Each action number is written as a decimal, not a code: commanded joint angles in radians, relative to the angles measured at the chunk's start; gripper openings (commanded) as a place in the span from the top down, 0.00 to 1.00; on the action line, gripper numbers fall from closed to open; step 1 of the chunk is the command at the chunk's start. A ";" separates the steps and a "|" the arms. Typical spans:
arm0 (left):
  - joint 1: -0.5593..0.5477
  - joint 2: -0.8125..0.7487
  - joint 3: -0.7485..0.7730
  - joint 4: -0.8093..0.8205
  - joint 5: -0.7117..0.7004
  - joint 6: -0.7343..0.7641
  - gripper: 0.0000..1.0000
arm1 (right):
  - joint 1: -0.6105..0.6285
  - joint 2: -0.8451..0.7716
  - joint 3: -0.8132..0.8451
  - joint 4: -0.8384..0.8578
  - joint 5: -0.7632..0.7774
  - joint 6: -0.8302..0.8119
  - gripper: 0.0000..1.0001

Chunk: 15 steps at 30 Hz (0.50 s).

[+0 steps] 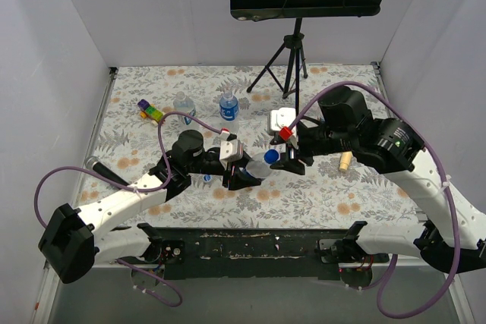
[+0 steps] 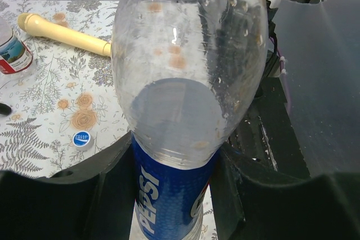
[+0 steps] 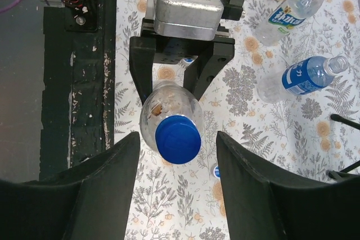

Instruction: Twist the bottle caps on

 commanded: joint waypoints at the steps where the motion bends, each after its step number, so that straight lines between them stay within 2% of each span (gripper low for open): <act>1: 0.005 -0.017 0.038 -0.003 0.020 0.021 0.56 | -0.003 0.015 0.050 -0.016 -0.029 -0.025 0.38; 5: 0.005 -0.020 0.036 -0.002 0.019 0.024 0.56 | -0.001 0.036 0.048 -0.036 -0.045 -0.026 0.48; 9: 0.003 -0.025 0.033 0.001 -0.004 0.028 0.56 | -0.003 0.050 0.042 -0.036 -0.052 -0.016 0.68; 12: 0.005 -0.030 0.027 0.009 -0.078 0.031 0.56 | -0.003 0.064 0.041 -0.033 -0.025 0.026 0.86; 15: 0.003 -0.046 0.013 0.026 -0.226 0.034 0.56 | -0.003 0.082 0.030 -0.015 0.046 0.107 0.92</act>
